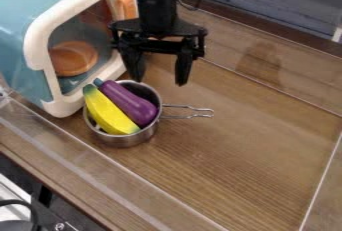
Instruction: Remove the eggplant from inside the silver pot and put it on the table
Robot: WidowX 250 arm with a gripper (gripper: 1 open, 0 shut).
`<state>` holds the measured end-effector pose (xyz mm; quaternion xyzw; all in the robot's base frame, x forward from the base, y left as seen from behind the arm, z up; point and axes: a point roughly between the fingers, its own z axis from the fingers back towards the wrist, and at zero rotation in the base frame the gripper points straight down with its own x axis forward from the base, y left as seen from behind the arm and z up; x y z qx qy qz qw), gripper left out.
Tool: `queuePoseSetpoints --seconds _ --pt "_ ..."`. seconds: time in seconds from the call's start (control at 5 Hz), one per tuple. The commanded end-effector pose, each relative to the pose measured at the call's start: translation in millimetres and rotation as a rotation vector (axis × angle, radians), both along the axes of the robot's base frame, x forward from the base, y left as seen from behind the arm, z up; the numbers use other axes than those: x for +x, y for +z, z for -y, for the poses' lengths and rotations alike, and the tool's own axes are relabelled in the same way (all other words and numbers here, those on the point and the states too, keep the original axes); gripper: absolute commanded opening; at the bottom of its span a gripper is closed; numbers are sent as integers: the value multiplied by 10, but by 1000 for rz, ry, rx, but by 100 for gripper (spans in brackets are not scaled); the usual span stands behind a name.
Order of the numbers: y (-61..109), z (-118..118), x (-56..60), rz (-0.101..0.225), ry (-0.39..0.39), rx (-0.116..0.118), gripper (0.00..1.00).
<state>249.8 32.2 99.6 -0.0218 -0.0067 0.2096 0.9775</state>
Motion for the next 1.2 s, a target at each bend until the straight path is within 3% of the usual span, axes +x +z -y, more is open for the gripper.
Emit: queuePoseSetpoints --seconds 0.0,0.4,0.6,1.0 --pt "-16 -186 -6 36 23 5 100" --pt "-51 -532 -213 61 53 -32 100" --pt "-50 -529 -256 63 39 -45 100" --pt "-235 -497 -251 64 144 -42 100"
